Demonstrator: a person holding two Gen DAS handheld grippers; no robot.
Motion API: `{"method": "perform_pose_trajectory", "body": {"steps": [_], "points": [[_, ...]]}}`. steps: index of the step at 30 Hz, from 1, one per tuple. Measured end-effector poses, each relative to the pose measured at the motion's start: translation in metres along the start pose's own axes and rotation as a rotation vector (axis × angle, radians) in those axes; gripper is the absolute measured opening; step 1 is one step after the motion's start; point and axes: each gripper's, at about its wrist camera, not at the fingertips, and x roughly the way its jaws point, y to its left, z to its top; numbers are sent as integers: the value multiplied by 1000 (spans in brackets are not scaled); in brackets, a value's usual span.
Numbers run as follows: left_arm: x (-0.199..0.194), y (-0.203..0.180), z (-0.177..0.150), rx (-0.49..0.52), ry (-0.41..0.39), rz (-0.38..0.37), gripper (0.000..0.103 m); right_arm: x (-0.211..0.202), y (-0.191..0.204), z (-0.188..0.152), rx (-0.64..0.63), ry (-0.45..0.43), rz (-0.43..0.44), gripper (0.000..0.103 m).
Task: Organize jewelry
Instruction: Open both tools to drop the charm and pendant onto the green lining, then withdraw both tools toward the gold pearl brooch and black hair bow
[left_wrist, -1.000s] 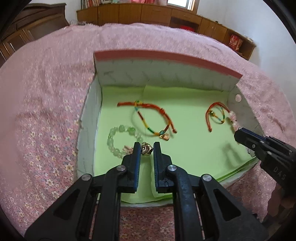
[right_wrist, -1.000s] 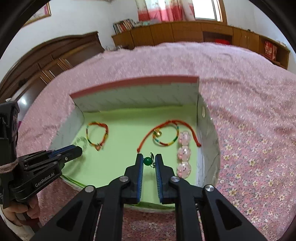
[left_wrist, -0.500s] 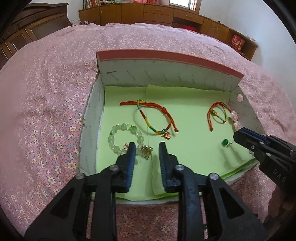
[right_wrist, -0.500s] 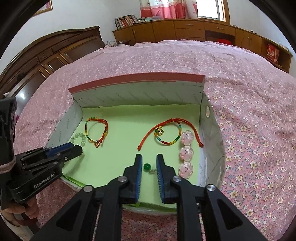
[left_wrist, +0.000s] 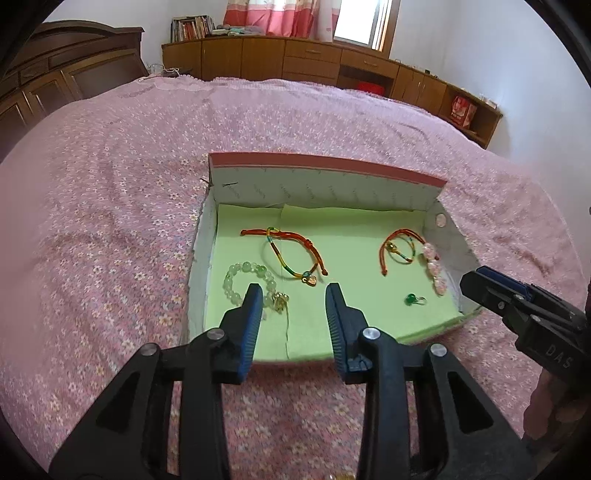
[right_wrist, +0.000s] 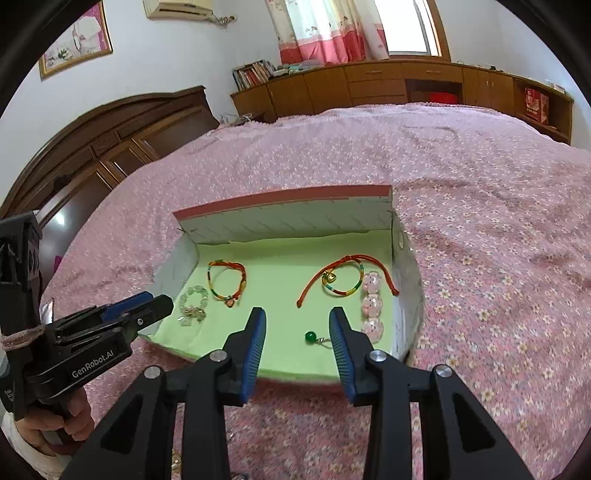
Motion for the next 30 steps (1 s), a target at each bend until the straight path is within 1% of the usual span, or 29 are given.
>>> {"method": "perform_pose_trajectory", "body": {"steps": [6, 8, 11, 15, 23, 30], "points": [[-24, -2, -7, 1, -41, 3, 30, -29, 7, -10, 5, -50, 14, 47], [-29, -3, -8, -2, -54, 2, 32, -39, 10, -15, 6, -69, 17, 51], [-40, -2, -12, -8, -72, -1, 36, -49, 13, -22, 5, -84, 18, 55], [-48, -4, -20, -2, -84, 1, 39, -63, 18, -33, 1, -98, 21, 59], [-55, -7, -39, 13, -55, -3, 40, -74, 22, -55, -13, -85, 12, 62], [-52, -5, -60, 10, -3, -7, 40, -75, 24, -75, -5, -47, 7, 64]]}}
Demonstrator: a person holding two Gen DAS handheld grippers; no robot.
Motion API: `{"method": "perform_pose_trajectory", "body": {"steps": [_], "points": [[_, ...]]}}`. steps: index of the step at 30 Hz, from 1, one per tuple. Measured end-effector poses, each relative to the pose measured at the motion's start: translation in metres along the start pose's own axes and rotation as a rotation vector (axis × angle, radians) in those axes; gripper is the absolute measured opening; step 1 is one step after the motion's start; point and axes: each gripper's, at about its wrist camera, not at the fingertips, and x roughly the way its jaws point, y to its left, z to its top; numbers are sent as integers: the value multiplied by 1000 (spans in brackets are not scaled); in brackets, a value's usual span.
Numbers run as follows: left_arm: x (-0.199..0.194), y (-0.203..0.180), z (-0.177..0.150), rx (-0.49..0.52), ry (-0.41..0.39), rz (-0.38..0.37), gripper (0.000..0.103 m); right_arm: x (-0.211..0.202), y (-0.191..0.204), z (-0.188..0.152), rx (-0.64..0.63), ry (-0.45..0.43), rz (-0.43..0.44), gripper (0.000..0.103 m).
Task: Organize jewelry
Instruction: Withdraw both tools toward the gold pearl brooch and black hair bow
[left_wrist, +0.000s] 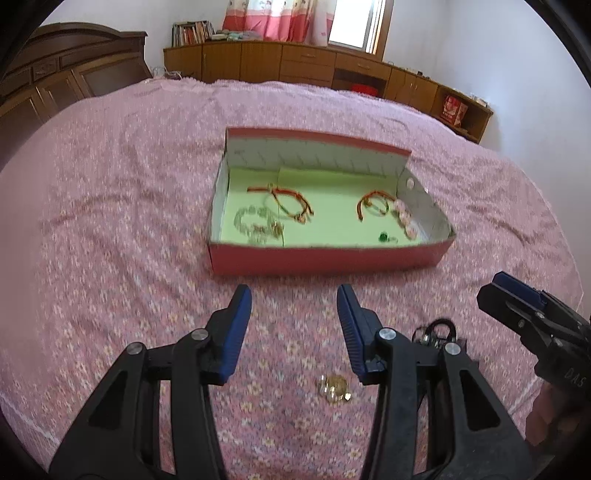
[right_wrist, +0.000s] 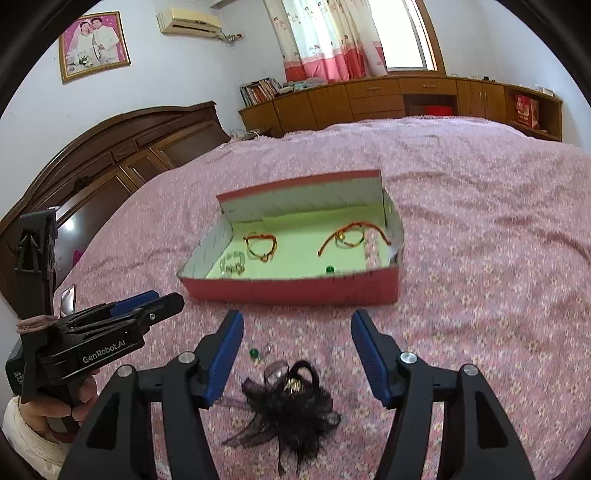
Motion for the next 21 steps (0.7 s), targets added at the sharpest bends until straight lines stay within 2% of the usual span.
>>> {"method": "perform_pose_trajectory", "body": {"steps": [12, 21], "points": [[12, -8, -32, 25, 91, -32, 40, 10, 3, -34, 19, 95, 12, 69], [25, -13, -47, 37, 144, -58, 40, 23, 1, -44, 37, 147, 11, 69]]}}
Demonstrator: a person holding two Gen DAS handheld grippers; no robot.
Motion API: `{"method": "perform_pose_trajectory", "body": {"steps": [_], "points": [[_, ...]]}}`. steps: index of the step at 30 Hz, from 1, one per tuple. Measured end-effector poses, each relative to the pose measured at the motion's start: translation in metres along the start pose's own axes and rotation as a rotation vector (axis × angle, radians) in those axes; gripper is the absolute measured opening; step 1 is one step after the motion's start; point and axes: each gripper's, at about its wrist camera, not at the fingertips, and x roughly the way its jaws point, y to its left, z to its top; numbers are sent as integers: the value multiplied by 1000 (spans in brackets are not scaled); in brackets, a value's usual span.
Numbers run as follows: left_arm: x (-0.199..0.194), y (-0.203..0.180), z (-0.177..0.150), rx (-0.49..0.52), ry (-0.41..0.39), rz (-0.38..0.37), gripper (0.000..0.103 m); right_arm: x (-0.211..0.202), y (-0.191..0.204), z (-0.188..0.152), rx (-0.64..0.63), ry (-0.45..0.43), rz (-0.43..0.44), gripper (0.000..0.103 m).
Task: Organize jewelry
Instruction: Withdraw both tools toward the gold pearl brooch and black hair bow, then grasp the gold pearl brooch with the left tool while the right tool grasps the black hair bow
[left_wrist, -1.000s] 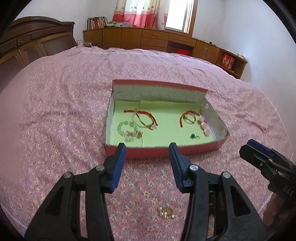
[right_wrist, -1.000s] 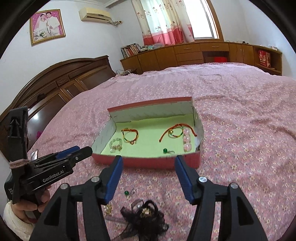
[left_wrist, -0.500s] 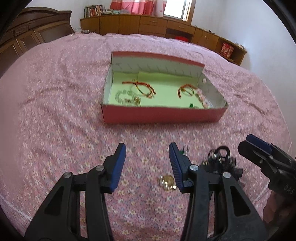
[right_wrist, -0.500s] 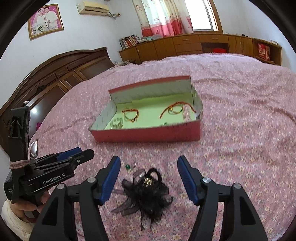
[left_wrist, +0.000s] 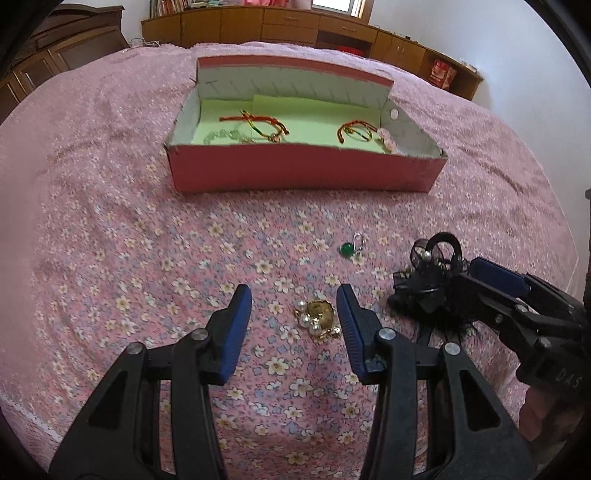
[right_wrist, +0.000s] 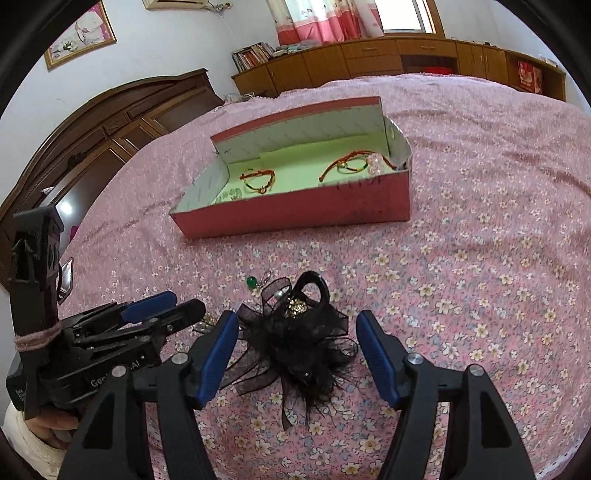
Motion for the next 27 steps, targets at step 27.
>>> {"method": "perform_pose_trajectory", "body": {"steps": [27], "points": [[12, 0, -8, -1, 9, -47, 5, 28, -7, -5, 57, 57, 60, 68]]}}
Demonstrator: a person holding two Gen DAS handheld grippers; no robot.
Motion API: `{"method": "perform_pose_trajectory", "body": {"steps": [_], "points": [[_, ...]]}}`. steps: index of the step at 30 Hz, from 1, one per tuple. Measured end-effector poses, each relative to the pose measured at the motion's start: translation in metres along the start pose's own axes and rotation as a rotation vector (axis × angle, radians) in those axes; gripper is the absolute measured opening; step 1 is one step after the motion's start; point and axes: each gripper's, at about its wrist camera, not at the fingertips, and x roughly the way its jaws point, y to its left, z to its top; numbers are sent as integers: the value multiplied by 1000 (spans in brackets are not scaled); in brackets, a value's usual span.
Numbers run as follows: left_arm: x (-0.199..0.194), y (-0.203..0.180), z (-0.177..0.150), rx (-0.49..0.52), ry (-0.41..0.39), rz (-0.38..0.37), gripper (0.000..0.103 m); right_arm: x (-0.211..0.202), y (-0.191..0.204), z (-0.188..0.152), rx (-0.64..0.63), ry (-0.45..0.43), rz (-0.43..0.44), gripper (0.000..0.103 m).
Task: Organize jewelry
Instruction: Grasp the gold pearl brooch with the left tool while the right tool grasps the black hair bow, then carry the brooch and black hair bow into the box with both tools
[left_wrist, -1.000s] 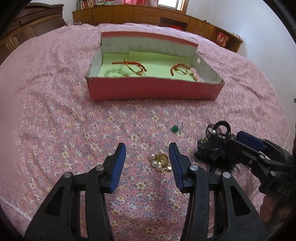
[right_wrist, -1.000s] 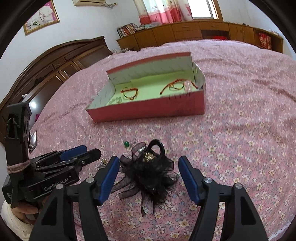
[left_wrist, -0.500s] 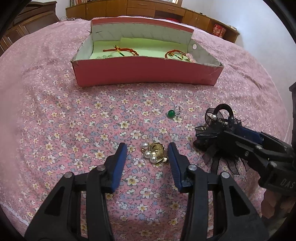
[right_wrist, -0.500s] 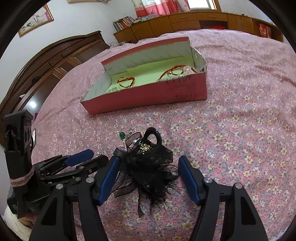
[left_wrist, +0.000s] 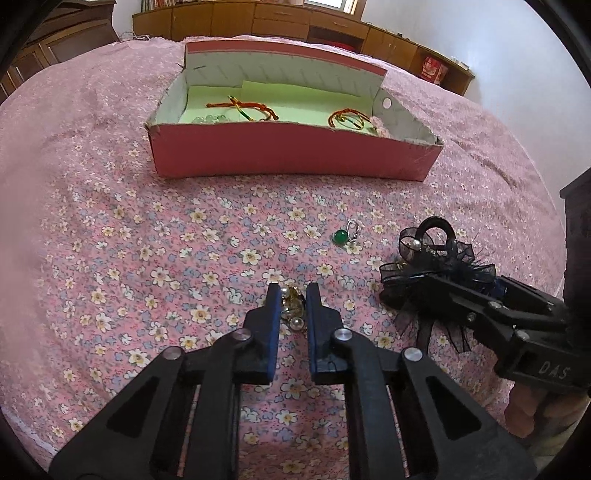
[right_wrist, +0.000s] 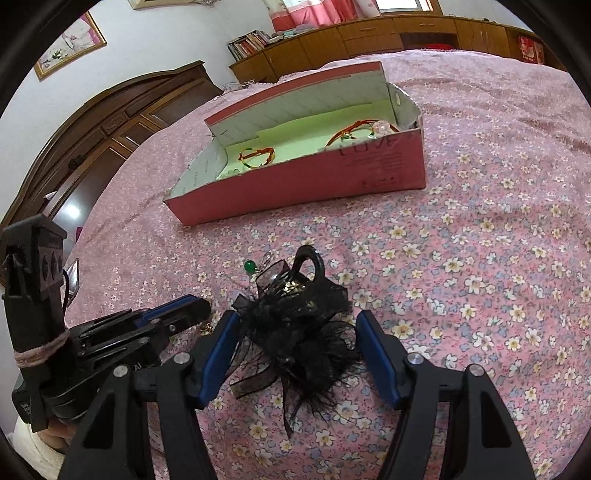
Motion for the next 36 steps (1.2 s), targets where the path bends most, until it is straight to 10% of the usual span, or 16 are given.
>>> {"method": "perform_pose_trajectory", "body": {"steps": [14, 36], "points": [[-19, 10, 6, -25, -44, 12, 5, -2, 6, -2, -28, -28, 48, 30], [-61, 9, 29, -14, -217, 59, 5, -50, 15, 13, -97, -197, -6, 25]]}}
